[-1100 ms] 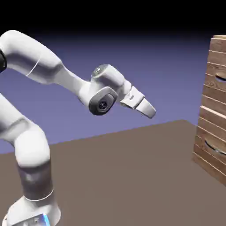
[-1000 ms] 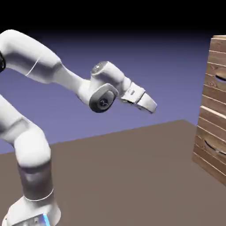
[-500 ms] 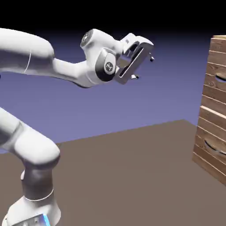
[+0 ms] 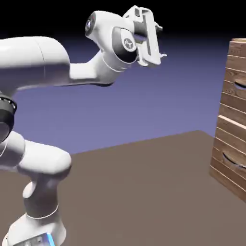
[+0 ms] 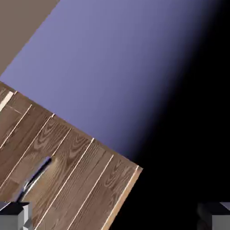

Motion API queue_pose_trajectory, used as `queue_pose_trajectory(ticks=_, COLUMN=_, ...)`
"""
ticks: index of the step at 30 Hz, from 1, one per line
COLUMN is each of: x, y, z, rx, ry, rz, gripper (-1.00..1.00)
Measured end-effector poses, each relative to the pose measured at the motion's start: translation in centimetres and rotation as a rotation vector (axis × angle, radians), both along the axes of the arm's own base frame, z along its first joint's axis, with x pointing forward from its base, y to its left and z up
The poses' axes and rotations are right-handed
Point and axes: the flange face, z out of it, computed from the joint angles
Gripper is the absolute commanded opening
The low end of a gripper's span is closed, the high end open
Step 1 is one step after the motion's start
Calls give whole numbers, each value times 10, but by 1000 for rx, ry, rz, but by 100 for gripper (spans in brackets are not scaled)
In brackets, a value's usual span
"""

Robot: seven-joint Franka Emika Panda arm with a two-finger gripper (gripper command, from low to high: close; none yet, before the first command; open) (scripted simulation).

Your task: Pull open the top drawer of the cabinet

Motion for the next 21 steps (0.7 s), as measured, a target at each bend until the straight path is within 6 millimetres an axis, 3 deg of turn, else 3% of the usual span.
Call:
queue_pose_trajectory(ticks=11, x=39, y=-52, z=8, rx=-600, ry=-234, rz=34, gripper=0)
queue_pose_trajectory(ticks=21, x=107, y=-88, z=-27, rx=-1167, ry=-341, rz=15, gripper=0)
